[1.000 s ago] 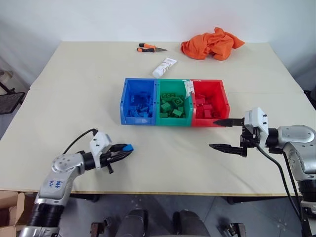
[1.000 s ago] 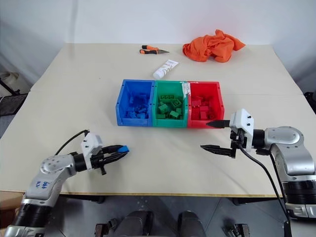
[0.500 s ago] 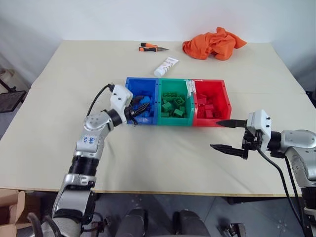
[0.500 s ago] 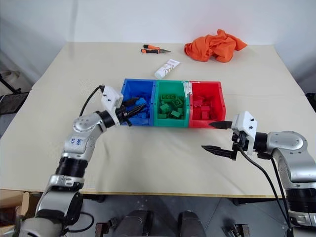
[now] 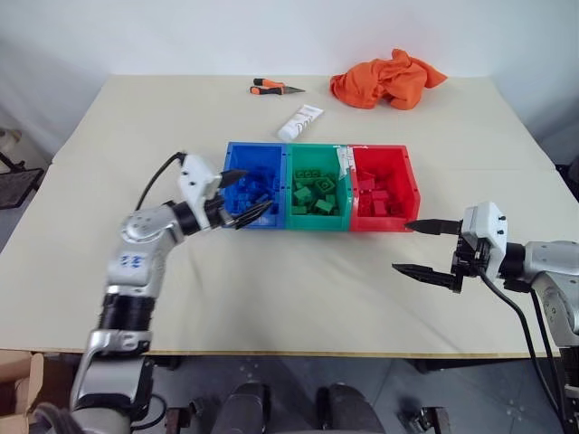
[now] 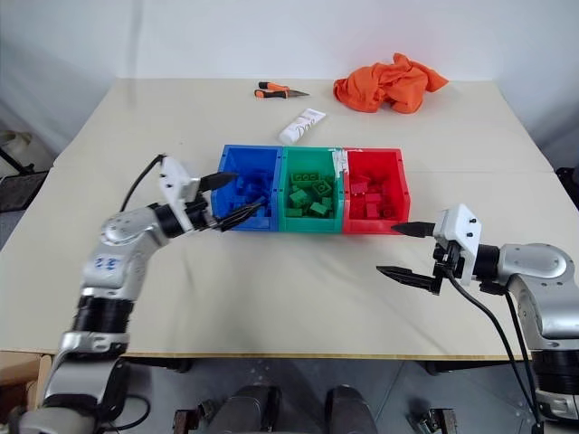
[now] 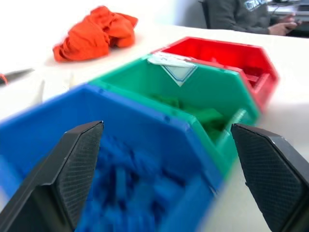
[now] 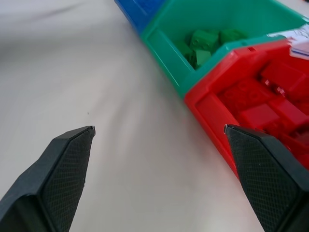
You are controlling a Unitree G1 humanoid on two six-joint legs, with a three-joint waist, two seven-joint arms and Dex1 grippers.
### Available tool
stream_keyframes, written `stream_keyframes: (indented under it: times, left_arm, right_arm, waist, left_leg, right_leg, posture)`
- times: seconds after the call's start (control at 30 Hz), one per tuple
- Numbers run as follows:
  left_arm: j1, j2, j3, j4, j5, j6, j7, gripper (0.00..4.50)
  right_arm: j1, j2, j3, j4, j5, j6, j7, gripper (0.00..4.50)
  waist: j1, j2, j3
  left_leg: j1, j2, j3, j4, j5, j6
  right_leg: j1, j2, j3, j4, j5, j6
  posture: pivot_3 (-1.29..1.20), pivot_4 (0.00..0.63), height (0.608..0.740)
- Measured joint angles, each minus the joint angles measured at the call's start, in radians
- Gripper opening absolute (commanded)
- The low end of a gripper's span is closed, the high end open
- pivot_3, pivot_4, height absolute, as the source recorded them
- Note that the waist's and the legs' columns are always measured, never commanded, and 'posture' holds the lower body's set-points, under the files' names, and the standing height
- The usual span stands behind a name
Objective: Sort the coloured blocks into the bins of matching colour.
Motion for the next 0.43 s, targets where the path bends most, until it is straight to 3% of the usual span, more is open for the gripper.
stream_keyframes:
  times: [0.2, 0.43]
  left_arm:
    - [0.239, 0.206, 0.115, -0.015, -0.069, 0.031, -0.219, 4.49]
    - [0.246, 0.253, 0.153, 0.073, -0.072, -0.005, -0.291, 4.49]
  right_arm:
    - [0.007, -0.074, -0.022, 0.140, -0.015, -0.069, 0.090, 4.50]
    - [-0.009, -0.095, -0.022, 0.229, -0.034, -0.126, 0.132, 4.50]
  waist:
    - [0.002, 0.000, 0.000]
    - [-0.001, 0.001, 0.001]
  left_leg:
    - [0.000, 0.000, -0.001, -0.001, 0.000, 0.001]
    - [0.000, 0.000, -0.001, -0.002, -0.001, 0.001]
  right_leg:
    - [0.002, -0.001, 0.000, -0.004, 0.000, 0.000]
    - [0.002, -0.001, 0.000, -0.004, 0.000, 0.000]
  posture:
    - [0.00, 0.150, 0.740]
    - [0.00, 0.150, 0.740]
